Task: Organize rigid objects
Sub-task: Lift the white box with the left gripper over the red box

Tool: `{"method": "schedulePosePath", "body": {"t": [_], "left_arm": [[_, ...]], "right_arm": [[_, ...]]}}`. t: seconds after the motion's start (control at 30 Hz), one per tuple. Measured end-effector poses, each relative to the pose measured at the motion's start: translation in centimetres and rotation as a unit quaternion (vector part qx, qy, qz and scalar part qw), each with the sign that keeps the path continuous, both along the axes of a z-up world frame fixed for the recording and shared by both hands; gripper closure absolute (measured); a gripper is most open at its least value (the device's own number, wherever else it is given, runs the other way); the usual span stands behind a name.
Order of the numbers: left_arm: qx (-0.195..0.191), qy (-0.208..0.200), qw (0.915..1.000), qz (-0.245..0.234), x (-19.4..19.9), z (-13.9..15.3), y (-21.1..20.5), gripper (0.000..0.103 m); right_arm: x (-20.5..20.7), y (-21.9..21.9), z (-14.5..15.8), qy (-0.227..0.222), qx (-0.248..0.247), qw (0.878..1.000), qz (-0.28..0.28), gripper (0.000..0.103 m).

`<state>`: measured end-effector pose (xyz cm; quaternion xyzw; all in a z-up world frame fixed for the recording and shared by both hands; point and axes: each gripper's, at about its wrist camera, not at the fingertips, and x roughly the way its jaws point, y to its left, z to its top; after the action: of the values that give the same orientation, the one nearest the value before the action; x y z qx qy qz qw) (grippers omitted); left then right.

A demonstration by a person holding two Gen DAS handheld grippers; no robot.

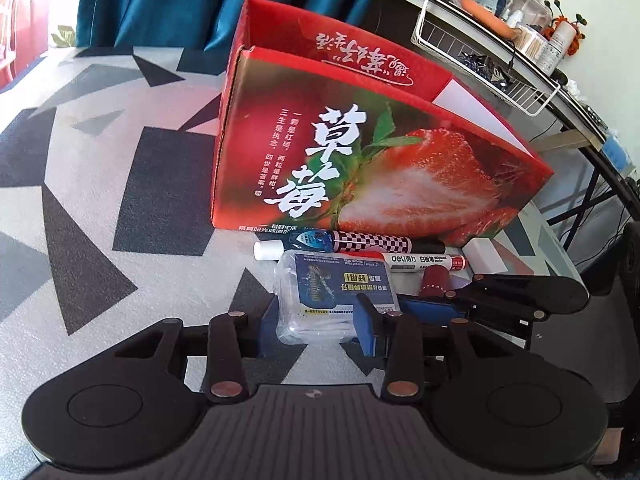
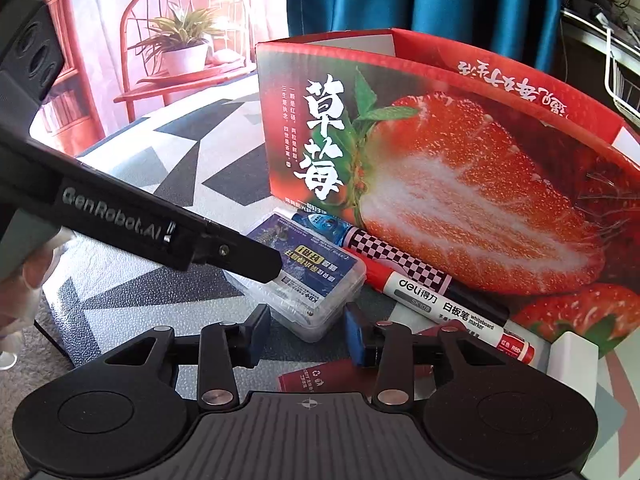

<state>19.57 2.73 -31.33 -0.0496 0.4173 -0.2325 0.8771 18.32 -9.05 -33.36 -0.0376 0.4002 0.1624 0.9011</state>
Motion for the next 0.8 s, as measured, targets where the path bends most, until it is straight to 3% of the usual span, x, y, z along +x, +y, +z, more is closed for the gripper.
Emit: {"method": "schedulePosePath", "body": {"t": [0.37, 0.8], "left_arm": [[-0.014, -0.033, 0.9993, 0.014, -2.2, 3.3, -0.3, 0.06], [-0.023, -0.114, 0.9932, 0.001, -0.4, 11.8, -2.9, 0.061]], "right_arm": [[-2.4, -0.4, 2.4, -0.044, 0.003, 0.999, 0.003, 0.066], [-0.7, -3.0, 10.4, -0.133, -0.008, 0.991, -0.001, 0.066]]}}
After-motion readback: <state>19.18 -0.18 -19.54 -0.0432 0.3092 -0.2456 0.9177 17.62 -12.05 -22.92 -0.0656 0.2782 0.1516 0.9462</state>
